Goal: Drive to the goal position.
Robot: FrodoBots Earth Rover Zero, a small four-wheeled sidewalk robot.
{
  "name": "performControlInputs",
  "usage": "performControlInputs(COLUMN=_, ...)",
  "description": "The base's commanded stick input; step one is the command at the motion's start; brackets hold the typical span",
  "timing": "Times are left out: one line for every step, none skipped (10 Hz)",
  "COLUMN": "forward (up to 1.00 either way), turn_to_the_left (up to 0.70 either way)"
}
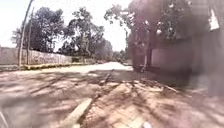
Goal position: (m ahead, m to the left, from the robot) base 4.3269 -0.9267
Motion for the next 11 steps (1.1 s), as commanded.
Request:
performControlInputs(forward=0.7, turn_to_the_left=0.0)
performControlInputs(forward=0.7, turn_to_the_left=0.0)
performControlInputs(forward=0.7, turn_to_the_left=0.0)
performControlInputs(forward=0.7, turn_to_the_left=0.0)
performControlInputs(forward=0.7, turn_to_the_left=0.0)
performControlInputs(forward=0.7, turn_to_the_left=0.0)
performControlInputs(forward=0.7, turn_to_the_left=0.0)
performControlInputs(forward=0.7, turn_to_the_left=-0.31)
performControlInputs(forward=0.7, turn_to_the_left=-0.23)
performControlInputs(forward=0.7, turn_to_the_left=-0.15)
performControlInputs(forward=0.7, turn_to_the_left=-0.06)
